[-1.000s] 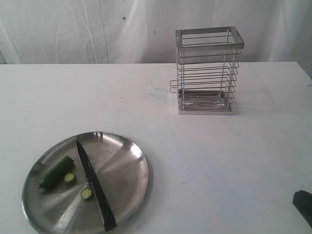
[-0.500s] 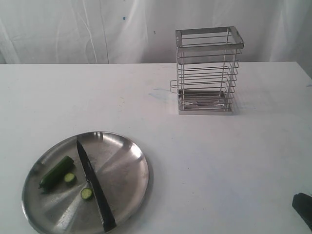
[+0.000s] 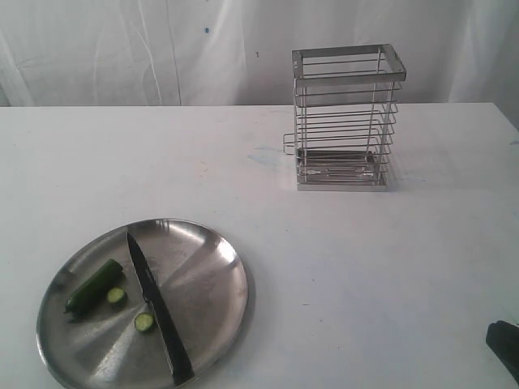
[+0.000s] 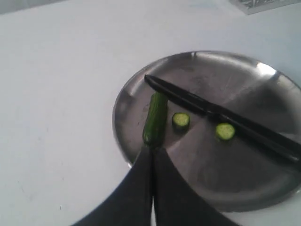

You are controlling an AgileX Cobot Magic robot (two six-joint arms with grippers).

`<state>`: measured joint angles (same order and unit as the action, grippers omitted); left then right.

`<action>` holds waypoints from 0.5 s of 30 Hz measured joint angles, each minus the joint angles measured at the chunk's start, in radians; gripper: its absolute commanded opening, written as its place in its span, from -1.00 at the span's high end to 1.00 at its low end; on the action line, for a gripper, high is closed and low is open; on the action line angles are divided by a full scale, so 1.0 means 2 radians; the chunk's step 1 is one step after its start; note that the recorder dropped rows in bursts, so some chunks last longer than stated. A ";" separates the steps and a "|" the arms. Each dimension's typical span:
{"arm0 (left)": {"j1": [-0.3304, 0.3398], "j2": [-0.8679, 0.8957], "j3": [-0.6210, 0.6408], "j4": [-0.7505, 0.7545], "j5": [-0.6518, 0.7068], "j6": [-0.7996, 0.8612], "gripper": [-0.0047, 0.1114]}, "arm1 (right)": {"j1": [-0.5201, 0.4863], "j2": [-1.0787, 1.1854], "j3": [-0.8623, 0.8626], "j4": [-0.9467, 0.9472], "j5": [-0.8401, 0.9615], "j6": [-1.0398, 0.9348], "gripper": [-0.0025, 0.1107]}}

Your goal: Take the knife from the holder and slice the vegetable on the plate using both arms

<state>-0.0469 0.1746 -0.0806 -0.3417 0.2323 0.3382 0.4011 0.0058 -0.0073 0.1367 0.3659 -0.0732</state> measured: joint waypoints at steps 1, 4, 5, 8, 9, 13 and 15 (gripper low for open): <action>0.000 -0.006 0.010 0.013 -0.003 -0.024 0.92 | 0.000 0.000 0.000 0.000 0.000 0.000 0.96; 0.000 -0.024 0.034 0.040 -0.013 -0.075 0.92 | 0.000 0.000 0.000 0.001 0.000 0.000 0.96; 0.000 -0.030 0.036 0.045 -0.019 -0.084 0.92 | 0.000 0.000 0.000 0.001 0.000 0.000 0.96; 0.000 -0.054 0.038 0.065 -0.021 -0.096 0.92 | 0.000 0.000 0.000 0.001 0.000 0.000 0.96; 0.000 -0.061 0.038 0.072 -0.021 -0.098 0.92 | 0.000 0.000 0.000 0.001 0.000 0.000 0.96; 0.000 -0.082 0.038 0.084 -0.017 -0.098 0.92 | 0.000 0.000 0.000 0.001 0.000 0.000 0.96; 0.000 -0.083 0.038 0.085 -0.017 -0.098 0.92 | 0.000 0.000 0.000 0.001 0.000 0.000 0.96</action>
<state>-0.0469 0.0077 -0.0055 -0.1718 0.1986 0.1414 0.4011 0.0058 -0.0073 0.1392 0.3659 -0.0732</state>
